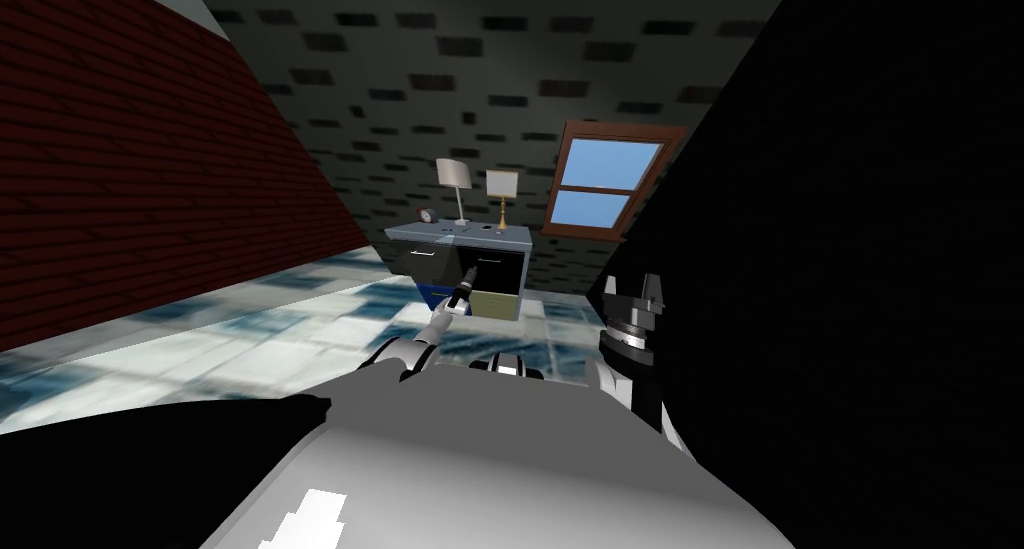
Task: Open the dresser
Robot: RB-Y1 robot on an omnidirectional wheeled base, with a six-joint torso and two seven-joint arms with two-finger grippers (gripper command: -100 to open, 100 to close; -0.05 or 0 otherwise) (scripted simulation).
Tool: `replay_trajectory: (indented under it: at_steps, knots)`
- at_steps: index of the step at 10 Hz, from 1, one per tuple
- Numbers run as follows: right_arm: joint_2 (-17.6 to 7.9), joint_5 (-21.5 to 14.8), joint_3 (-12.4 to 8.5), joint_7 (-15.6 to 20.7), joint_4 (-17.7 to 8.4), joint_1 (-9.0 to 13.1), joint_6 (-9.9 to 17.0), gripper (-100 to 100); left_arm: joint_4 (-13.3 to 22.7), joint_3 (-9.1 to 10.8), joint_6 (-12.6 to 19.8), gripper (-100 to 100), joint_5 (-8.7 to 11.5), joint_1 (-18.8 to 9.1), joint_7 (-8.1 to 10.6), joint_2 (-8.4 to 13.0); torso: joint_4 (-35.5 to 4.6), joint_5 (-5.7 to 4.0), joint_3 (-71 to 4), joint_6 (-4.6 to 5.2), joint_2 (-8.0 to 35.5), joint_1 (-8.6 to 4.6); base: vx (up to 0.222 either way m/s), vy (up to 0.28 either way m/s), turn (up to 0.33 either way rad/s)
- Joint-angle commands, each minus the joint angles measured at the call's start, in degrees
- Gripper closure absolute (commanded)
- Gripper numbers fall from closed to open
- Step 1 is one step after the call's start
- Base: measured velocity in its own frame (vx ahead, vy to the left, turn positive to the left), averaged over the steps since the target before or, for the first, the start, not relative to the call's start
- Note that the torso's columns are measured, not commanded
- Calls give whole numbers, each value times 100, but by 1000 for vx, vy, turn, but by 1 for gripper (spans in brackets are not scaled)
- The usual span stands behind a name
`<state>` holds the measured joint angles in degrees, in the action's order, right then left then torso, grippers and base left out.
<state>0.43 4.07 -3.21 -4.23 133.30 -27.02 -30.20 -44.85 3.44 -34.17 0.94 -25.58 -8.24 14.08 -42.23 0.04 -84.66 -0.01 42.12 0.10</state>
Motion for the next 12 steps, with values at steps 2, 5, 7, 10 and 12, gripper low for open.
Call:
replay_trajectory:
  at_steps: [2,5,7,10,12]
  knots:
    - [0,0,0,0,0,0,0,0,573,-21,-165,100,90,-489,15,139,-7,-4,15,-1,30,-10,-102,-9,77]
    - [0,0,0,0,0,0,0,0,743,-20,-164,100,89,-542,14,138,0,-4,-1,1,-1,-10,-21,-11,-5]
    - [0,0,0,0,0,-2,0,0,788,14,-87,-100,114,-583,27,142,4,-2,-12,1,-21,-4,124,9,-22]
    - [0,0,-1,0,1,-3,-1,0,753,34,-12,-100,128,-580,34,144,-1,-4,2,1,4,-12,150,6,-13]
    - [0,0,0,0,0,-1,0,0,426,-356,138,-100,570,-477,-338,164,-17,-4,33,-1,53,-7,57,18,108]
